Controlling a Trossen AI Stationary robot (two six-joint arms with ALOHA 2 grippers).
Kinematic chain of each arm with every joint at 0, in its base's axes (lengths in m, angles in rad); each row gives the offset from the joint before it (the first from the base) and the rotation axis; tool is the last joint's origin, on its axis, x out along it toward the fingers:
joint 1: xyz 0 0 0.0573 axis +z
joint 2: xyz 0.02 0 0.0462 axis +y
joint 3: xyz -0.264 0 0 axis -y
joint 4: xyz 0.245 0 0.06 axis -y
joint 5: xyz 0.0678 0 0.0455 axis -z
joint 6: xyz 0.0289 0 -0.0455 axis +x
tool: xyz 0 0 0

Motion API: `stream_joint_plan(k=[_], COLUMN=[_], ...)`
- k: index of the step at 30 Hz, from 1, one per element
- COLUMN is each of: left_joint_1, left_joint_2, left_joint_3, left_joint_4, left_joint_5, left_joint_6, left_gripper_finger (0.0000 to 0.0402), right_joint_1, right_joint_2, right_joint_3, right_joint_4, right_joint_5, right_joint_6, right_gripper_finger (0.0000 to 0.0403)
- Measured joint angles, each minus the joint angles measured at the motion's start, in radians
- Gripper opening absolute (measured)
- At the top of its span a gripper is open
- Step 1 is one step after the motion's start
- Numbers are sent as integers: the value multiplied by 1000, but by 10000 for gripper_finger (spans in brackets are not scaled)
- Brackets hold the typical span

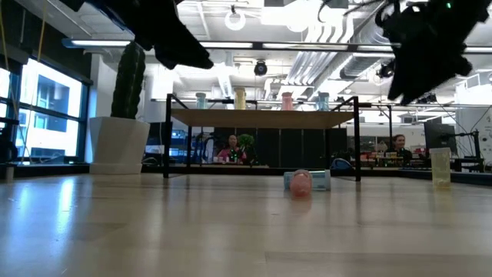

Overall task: Pick and place medicine bottles onto shelf by color
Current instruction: Put the yellow pill bottle on the shelf aligned with the other yellow pill bottle

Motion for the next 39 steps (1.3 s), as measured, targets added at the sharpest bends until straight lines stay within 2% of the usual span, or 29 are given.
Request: stream_joint_plan(k=[5, 10, 19, 24, 33, 36, 39], left_joint_1=[0, 0, 0, 0, 0, 0, 0], left_joint_2=[-1, -1, -1, -1, -1, -1, -1], left_joint_3=[0, 0, 0, 0, 0, 0, 0], left_joint_4=[4, 3, 56, 75, 81, 100, 100], left_joint_5=[0, 0, 1, 1, 0, 0, 1], left_joint_6=[23, 23, 24, 24, 24, 24, 24], left_gripper_finger=[149, 149, 149, 149, 149, 149, 149], right_joint_1=[13, 26, 72, 134, 280, 316, 337], right_joint_2=[0, 0, 0, 0, 0, 0, 1], right_joint_3=[-96, -168, -167, -167, -203, -267, -314], right_joint_4=[28, 28, 13, -47, -48, -13, 61], right_joint_5=[31, 4, -12, -16, -18, -20, 19], right_joint_6=[151, 280, 303, 380, 591, 686, 709], right_gripper_finger=[185, 185, 185, 185, 185, 185, 185])
